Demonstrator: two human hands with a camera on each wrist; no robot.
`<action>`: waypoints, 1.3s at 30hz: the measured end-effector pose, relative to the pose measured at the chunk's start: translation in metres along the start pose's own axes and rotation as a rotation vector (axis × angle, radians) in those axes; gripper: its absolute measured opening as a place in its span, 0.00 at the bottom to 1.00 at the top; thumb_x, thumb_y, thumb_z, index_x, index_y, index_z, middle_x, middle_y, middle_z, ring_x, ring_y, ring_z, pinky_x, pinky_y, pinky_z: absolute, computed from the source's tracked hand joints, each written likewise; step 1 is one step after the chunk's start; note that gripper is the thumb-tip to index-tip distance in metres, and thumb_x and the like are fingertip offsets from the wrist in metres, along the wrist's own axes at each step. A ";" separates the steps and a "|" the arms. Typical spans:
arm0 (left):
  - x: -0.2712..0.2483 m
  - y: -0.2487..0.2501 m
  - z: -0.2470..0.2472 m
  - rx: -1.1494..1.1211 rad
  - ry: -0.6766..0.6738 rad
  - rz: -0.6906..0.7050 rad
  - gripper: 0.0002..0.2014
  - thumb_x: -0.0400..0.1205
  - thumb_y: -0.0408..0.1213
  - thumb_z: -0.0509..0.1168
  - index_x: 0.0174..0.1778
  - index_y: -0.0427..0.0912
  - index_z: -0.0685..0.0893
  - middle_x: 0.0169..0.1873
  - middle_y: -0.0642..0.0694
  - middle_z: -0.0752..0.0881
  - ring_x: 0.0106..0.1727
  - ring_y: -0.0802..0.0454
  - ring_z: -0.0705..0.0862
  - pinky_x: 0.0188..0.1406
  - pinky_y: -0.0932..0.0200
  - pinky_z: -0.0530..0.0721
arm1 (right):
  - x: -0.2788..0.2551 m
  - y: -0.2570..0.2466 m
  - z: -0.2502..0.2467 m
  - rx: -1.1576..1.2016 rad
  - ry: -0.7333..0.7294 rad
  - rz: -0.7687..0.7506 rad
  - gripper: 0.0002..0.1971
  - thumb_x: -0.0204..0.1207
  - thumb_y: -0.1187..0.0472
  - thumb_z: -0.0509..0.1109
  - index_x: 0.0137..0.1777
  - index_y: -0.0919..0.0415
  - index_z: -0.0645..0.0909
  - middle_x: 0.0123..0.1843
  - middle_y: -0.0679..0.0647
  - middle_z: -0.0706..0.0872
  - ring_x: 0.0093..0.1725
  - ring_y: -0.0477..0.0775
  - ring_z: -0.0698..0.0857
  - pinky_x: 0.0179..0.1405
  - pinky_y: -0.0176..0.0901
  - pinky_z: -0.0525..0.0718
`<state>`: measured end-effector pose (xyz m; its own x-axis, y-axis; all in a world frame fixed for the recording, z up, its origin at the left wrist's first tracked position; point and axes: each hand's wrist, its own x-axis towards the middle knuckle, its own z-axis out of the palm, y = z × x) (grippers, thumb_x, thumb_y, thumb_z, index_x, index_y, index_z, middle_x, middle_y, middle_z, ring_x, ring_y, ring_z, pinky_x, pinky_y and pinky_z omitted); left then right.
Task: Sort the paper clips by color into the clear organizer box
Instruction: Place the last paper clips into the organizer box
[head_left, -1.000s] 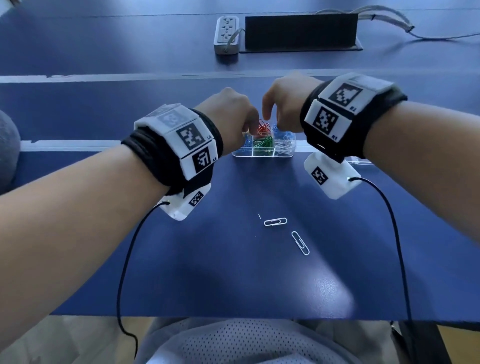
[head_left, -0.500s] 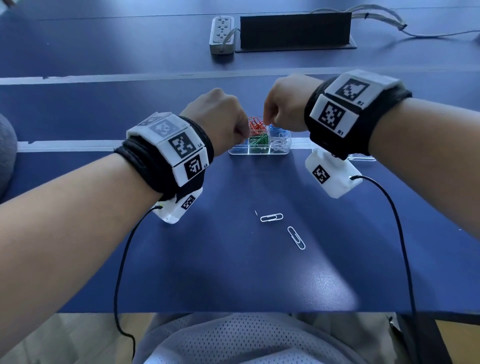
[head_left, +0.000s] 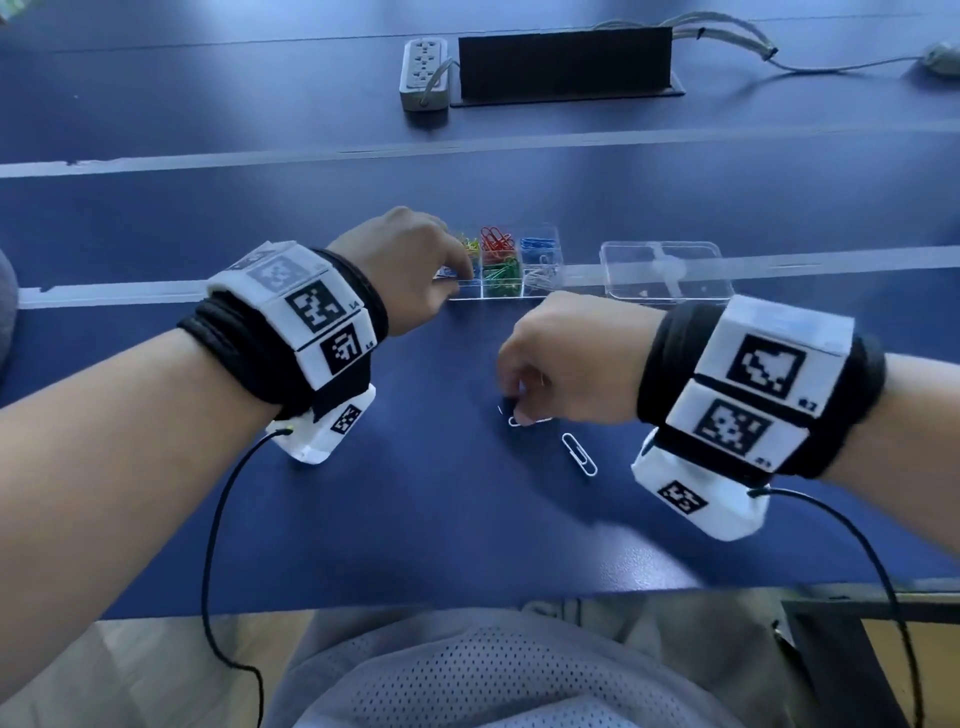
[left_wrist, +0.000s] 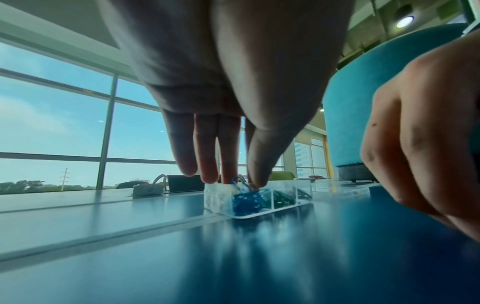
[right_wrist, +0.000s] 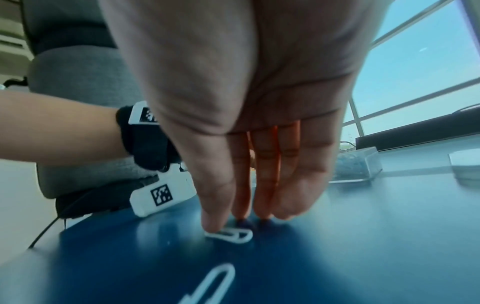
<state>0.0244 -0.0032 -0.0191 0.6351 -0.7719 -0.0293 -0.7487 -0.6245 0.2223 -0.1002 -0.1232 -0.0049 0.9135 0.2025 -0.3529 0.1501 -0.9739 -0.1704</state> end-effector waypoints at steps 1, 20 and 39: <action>0.000 0.001 0.001 0.016 -0.011 0.011 0.13 0.80 0.38 0.64 0.59 0.46 0.87 0.60 0.42 0.84 0.64 0.43 0.79 0.67 0.51 0.75 | 0.000 0.000 0.003 -0.002 0.003 0.006 0.09 0.74 0.55 0.70 0.50 0.55 0.88 0.43 0.49 0.87 0.47 0.56 0.83 0.45 0.40 0.80; -0.010 0.002 -0.003 -0.063 0.065 -0.064 0.13 0.77 0.39 0.67 0.55 0.40 0.78 0.46 0.47 0.74 0.47 0.49 0.73 0.49 0.60 0.69 | -0.044 0.009 0.013 0.163 -0.118 0.310 0.13 0.76 0.53 0.59 0.43 0.60 0.82 0.41 0.54 0.85 0.46 0.58 0.81 0.47 0.44 0.82; 0.019 -0.010 -0.004 0.034 -0.253 -0.348 0.55 0.60 0.52 0.81 0.79 0.46 0.58 0.69 0.42 0.79 0.68 0.39 0.78 0.67 0.46 0.78 | -0.004 0.020 -0.015 0.217 0.118 0.326 0.11 0.68 0.66 0.70 0.46 0.51 0.89 0.39 0.49 0.87 0.43 0.51 0.84 0.48 0.37 0.84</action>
<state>0.0446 -0.0116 -0.0176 0.7878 -0.5165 -0.3357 -0.5062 -0.8533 0.1249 -0.0951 -0.1448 0.0066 0.9391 -0.1385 -0.3146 -0.2261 -0.9382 -0.2619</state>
